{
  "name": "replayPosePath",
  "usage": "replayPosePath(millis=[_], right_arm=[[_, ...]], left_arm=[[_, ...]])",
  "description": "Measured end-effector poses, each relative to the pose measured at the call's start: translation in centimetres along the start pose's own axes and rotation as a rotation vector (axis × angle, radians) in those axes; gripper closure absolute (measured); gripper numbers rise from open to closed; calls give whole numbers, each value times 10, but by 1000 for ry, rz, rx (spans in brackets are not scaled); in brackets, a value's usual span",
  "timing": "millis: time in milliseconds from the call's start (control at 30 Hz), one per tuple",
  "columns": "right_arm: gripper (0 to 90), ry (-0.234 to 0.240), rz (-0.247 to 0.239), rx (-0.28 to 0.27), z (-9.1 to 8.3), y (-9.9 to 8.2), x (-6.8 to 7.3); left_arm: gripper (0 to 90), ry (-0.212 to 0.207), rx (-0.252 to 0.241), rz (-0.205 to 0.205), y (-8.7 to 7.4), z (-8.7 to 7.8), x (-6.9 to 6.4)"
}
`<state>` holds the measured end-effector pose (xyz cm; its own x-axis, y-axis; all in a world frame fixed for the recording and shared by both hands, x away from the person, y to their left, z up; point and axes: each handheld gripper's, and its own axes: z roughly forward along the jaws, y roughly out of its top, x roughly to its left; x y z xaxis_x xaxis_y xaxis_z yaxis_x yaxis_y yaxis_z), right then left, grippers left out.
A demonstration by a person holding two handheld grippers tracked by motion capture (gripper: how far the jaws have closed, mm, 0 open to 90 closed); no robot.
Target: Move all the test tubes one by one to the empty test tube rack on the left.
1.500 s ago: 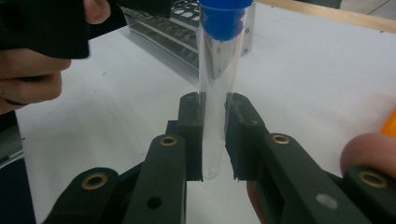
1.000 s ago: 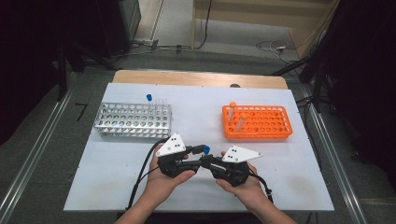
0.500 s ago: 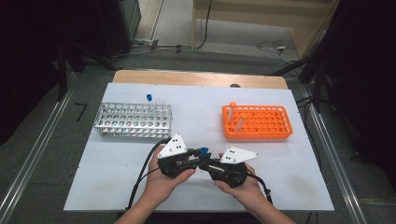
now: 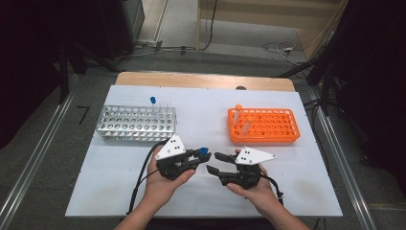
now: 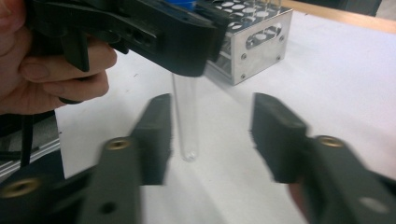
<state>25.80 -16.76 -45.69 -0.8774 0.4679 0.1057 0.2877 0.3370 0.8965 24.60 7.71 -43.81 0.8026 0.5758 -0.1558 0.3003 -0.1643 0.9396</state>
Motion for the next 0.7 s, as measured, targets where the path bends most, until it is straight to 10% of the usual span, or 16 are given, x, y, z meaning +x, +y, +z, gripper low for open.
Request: replayPosePath(millis=[267,700], right_arm=[[87,-27,11,-18,-12,-1,-16],[26,-90,13,-18,-40,-14,-40]], left_arm=[[762,28,-16,-13,1,-9,10],[762,139,-57,-22,9,-42,40]])
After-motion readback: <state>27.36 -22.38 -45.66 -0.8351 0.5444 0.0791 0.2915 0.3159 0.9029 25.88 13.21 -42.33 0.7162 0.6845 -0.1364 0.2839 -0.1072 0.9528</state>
